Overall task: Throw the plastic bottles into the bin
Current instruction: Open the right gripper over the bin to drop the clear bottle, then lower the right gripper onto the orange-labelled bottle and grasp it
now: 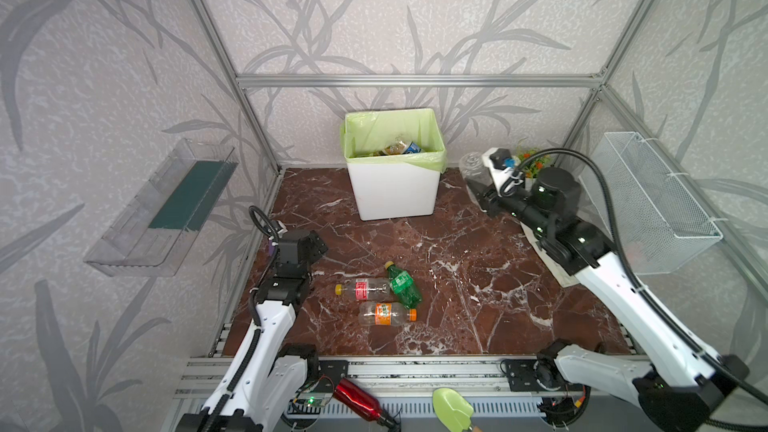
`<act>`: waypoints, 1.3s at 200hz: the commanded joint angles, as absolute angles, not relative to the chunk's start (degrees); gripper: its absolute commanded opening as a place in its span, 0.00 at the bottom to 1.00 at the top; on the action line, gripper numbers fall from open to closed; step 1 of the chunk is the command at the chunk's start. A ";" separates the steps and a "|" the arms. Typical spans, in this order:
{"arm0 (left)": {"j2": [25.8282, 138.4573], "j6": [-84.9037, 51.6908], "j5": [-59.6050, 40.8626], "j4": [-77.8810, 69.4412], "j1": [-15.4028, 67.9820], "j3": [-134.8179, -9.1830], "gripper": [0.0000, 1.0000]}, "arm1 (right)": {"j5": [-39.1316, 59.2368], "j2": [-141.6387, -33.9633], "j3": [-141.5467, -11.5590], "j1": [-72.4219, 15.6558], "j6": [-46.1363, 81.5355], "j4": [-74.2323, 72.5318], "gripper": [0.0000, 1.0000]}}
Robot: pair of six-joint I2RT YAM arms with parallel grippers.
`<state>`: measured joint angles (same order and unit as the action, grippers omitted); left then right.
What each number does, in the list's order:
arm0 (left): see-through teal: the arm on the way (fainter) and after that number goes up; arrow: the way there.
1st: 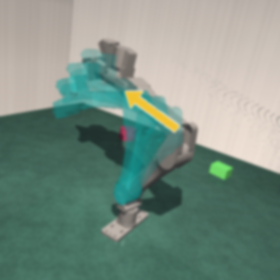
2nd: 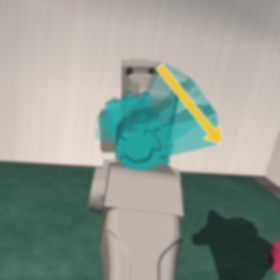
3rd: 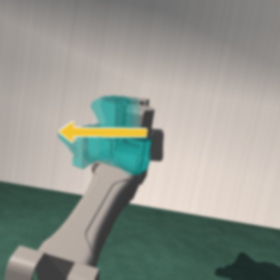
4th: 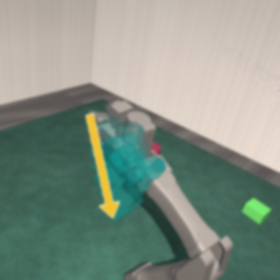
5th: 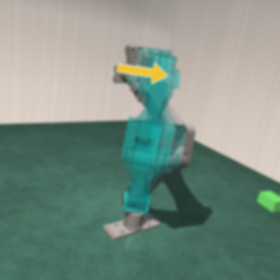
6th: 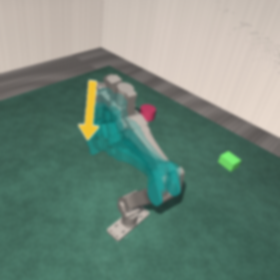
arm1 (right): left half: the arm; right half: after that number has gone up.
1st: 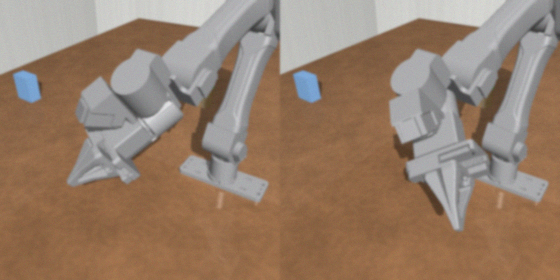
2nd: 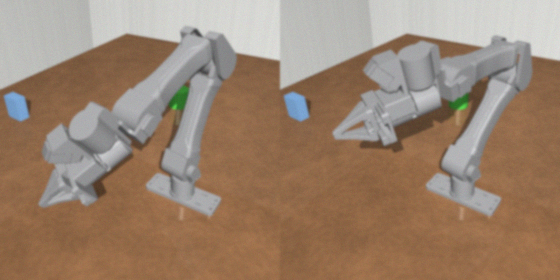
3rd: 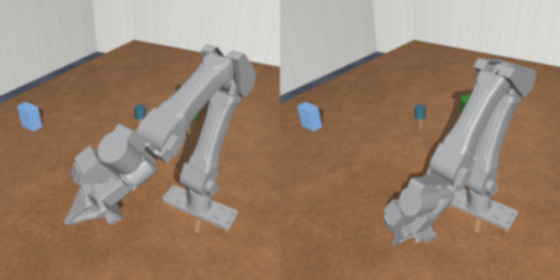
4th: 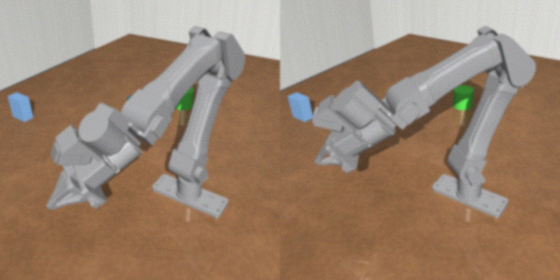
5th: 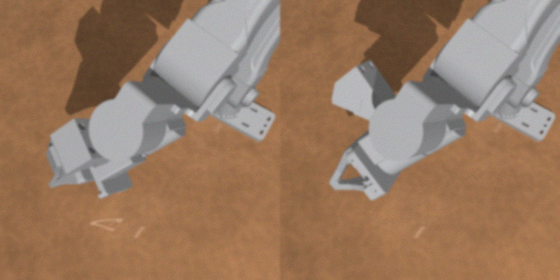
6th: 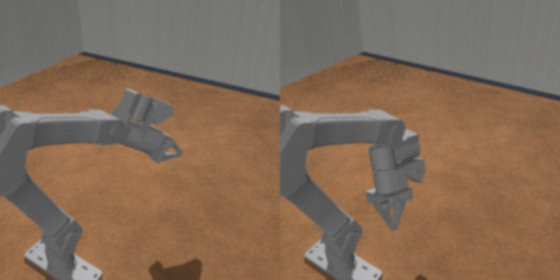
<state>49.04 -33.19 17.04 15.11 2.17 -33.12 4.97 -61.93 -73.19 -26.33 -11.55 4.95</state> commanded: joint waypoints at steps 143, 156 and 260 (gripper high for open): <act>50.37 -31.11 14.30 15.79 2.02 -34.15 0.99 | 17.09 -122.51 -155.00 -28.48 2.94 21.45 0.99; 49.51 -31.24 14.52 15.52 1.98 -33.39 0.99 | 16.19 -118.34 -151.69 -28.46 2.30 18.91 0.99; 49.50 -32.67 14.83 14.23 2.01 -32.39 0.99 | 20.07 -72.25 -72.89 -33.74 -2.31 -0.95 0.95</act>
<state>50.33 -31.99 13.61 14.52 2.17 -32.84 19.55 -71.53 -84.05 -30.39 -0.56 -4.47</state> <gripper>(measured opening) 0.992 0.966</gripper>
